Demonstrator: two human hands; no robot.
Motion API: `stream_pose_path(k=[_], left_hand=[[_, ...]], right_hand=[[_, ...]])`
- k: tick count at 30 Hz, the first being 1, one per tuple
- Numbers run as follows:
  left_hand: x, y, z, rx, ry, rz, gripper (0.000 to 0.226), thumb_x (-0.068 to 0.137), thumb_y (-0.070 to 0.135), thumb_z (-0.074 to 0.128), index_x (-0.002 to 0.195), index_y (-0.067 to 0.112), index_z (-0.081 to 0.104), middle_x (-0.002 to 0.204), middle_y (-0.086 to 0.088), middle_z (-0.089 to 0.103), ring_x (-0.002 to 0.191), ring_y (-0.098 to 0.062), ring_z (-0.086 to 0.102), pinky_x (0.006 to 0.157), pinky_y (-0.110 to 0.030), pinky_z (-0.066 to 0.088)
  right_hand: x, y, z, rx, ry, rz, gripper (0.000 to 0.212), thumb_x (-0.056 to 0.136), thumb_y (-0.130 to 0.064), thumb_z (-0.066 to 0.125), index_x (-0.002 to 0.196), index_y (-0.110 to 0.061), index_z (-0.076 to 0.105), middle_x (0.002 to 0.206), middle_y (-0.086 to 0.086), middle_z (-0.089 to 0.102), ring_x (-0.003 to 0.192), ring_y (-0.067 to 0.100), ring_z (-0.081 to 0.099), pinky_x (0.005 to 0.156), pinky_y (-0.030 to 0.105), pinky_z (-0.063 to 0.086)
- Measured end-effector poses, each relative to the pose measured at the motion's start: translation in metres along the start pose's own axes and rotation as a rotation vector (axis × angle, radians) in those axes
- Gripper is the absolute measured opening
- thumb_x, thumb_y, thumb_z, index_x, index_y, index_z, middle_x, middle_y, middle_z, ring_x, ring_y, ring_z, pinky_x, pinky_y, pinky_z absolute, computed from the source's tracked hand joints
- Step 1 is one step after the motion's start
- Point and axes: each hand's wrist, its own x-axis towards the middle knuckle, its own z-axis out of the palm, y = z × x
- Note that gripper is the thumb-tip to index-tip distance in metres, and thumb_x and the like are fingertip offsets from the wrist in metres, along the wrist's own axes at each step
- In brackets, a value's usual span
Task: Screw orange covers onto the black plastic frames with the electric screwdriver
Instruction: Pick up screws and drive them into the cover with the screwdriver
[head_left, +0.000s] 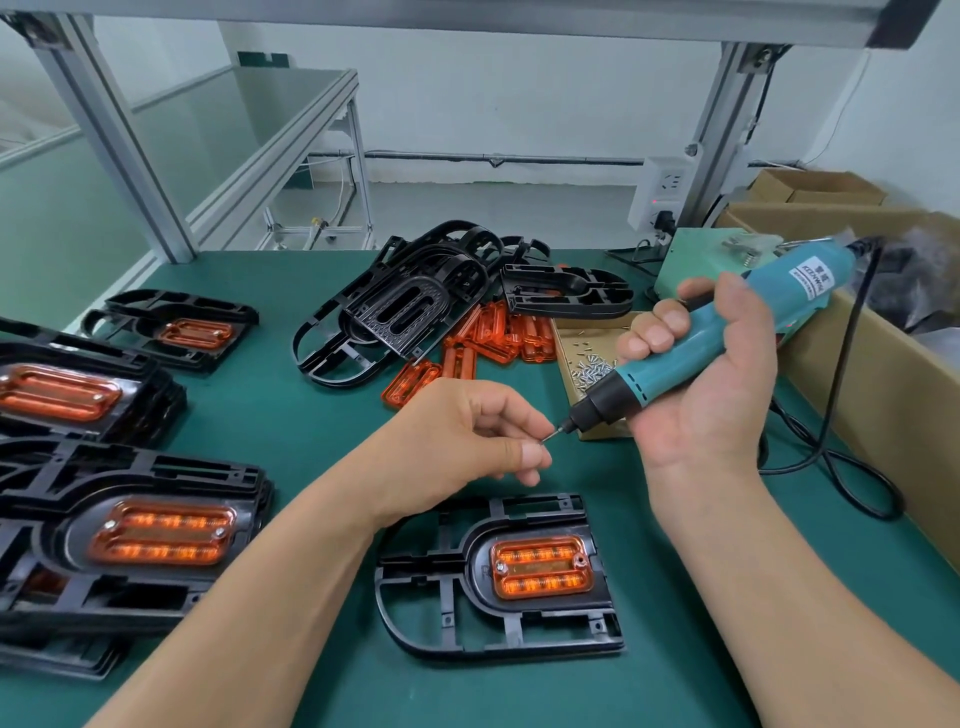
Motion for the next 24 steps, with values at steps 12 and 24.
stream_pose_path(k=[12,24], left_hand=[[-0.0012,-0.0001,-0.0006,0.009,0.0,-0.021,0.012,0.093,0.013,0.079,0.103,0.019,0.076,0.092,-0.008,0.081,0.092,-0.022,0.078,0.08,-0.024,0.057],[0.0001,0.0005,0.0088,0.139,0.014,0.0,0.029,0.091,0.02,0.079,0.111,0.025,0.059,0.089,0.002,0.081,0.088,-0.013,0.077,0.083,-0.027,0.051]], right_hand=[[-0.0014,0.0039,0.0003,-0.034,0.006,0.005,0.018,0.102,-0.028,0.057,0.091,-0.014,0.059,0.07,-0.001,0.047,0.059,0.013,0.047,0.059,0.027,0.046],[0.0022,0.0063,-0.0012,-0.055,0.034,0.093,0.022,0.104,-0.033,0.061,0.093,-0.014,0.06,0.071,-0.003,0.047,0.056,0.01,0.045,0.055,0.024,0.045]])
